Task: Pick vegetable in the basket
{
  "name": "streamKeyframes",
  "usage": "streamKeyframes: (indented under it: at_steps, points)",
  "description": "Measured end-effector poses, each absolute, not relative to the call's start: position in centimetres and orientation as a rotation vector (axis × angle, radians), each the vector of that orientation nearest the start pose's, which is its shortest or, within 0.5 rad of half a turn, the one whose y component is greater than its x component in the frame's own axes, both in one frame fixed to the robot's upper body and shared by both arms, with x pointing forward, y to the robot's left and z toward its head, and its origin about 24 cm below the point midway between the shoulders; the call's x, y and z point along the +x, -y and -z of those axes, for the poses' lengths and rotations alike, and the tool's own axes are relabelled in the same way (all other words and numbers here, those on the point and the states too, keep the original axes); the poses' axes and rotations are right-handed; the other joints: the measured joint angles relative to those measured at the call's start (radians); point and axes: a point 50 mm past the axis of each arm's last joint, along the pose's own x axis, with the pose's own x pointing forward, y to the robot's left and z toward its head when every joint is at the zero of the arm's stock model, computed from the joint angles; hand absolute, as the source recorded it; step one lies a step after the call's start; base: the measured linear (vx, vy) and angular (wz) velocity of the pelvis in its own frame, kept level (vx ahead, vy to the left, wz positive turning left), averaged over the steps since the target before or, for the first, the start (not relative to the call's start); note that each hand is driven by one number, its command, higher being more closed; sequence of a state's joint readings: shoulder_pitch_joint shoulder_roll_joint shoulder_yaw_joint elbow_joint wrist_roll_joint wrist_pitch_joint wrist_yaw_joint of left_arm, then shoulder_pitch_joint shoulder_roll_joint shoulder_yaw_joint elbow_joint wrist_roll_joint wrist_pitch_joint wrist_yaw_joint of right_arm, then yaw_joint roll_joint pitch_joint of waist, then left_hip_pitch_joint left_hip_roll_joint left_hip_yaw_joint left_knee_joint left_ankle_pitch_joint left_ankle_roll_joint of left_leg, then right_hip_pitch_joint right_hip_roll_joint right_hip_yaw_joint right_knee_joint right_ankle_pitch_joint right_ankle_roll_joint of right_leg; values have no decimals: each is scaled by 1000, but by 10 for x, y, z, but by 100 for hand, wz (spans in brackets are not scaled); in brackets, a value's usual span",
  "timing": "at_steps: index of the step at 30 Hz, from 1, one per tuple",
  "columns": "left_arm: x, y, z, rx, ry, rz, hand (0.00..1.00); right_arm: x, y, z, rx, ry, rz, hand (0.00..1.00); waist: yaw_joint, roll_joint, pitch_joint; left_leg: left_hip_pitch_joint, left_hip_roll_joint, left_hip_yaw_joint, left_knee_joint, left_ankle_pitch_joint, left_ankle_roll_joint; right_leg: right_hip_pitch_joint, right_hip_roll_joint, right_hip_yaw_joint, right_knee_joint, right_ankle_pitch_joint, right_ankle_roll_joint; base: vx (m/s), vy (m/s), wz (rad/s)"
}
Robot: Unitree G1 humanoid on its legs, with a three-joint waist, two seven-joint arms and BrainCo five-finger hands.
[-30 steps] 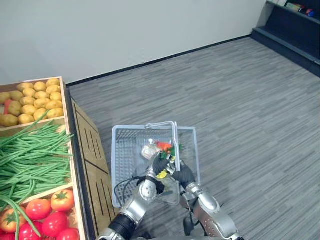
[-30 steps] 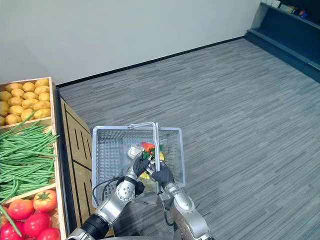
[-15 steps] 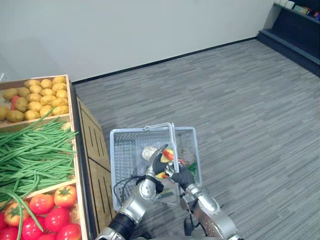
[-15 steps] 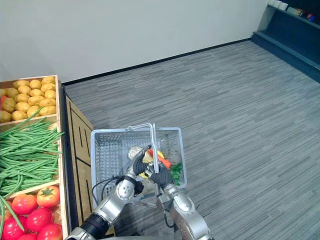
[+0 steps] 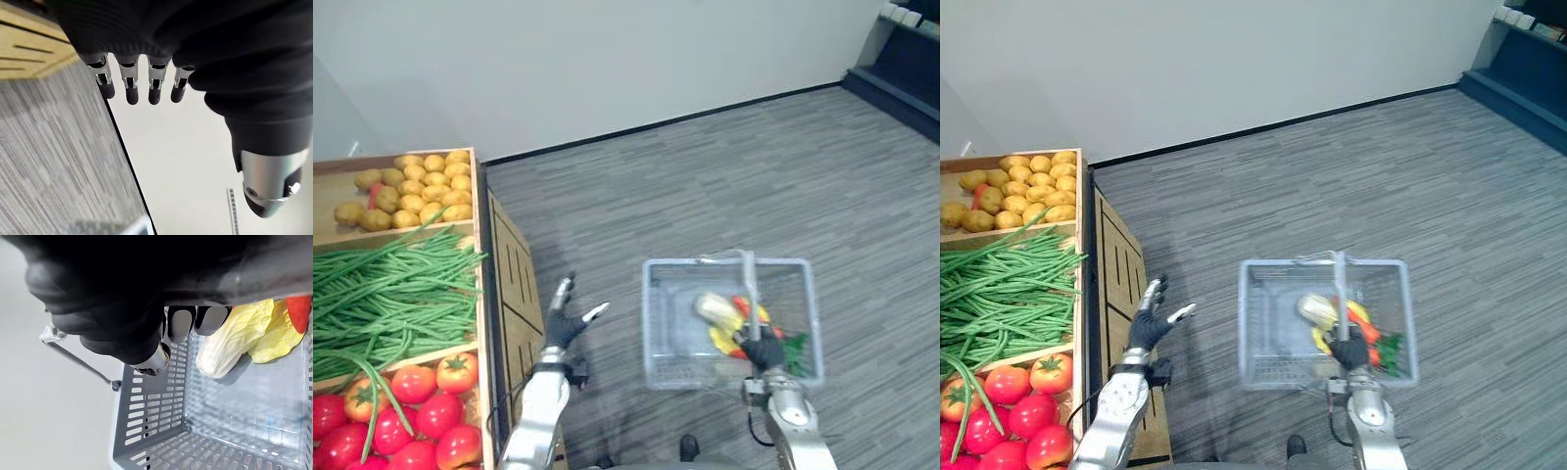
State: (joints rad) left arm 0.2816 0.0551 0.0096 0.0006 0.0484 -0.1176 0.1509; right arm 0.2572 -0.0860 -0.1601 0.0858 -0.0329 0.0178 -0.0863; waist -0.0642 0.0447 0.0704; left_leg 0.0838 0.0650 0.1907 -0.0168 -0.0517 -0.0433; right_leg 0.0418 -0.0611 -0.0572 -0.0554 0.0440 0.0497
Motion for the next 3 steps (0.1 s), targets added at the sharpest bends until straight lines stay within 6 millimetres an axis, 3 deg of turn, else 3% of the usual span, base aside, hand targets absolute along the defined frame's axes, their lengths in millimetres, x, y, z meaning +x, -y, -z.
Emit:
streamKeyframes:
  at_steps: [3]
  points:
    - [179, -195, 12, 81, -189, -270, 0, 170, 236, 35, -154, -389, 346, 100, 4, 0, 0, 1, 0, -3, -2, 0, 0, 7, -1, -5, -1, -2, 2, -22, 1, 5]
